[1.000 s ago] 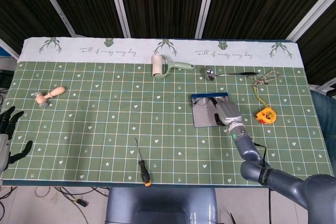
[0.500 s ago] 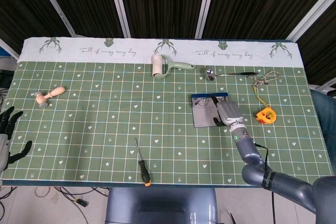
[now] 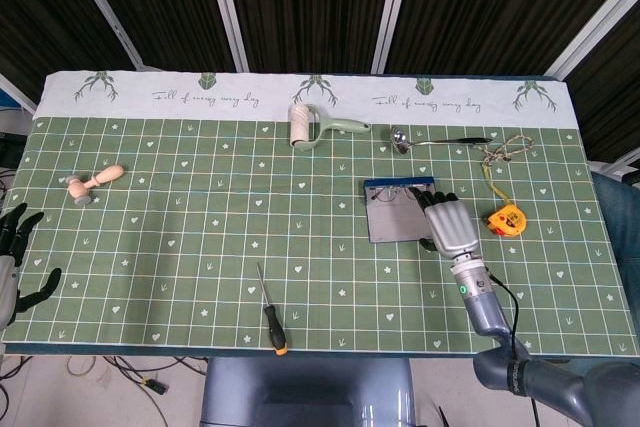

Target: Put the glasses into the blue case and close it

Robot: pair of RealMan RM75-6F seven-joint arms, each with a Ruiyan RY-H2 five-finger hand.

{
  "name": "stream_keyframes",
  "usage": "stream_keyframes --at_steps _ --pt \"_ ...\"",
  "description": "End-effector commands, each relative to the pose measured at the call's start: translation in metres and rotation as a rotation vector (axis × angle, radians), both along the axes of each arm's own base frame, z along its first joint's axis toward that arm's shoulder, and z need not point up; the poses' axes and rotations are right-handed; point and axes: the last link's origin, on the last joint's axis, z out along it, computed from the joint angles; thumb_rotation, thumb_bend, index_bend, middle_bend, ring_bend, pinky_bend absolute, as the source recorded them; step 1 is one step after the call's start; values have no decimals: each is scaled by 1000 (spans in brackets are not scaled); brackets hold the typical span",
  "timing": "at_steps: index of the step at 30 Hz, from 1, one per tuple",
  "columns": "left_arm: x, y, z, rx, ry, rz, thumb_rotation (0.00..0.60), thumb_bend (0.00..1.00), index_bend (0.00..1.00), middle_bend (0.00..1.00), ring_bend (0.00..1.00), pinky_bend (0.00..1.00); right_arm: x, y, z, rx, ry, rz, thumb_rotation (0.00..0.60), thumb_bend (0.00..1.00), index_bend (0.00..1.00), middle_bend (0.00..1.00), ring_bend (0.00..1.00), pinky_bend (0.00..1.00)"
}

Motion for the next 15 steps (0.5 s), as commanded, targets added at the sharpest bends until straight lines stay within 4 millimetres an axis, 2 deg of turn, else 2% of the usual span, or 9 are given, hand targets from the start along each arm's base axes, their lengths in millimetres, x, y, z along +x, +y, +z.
stream_keyframes --at_steps 1,15 --pt "0 0 0 0 0 1 600 312 94 0 0 0 -7 10 -10 -16 -16 16 600 99 207 323 338 375" --pt "0 0 -1 0 3 3 600 312 94 0 0 0 -13 16 -26 -39 -30 19 600 99 225 313 329 375"
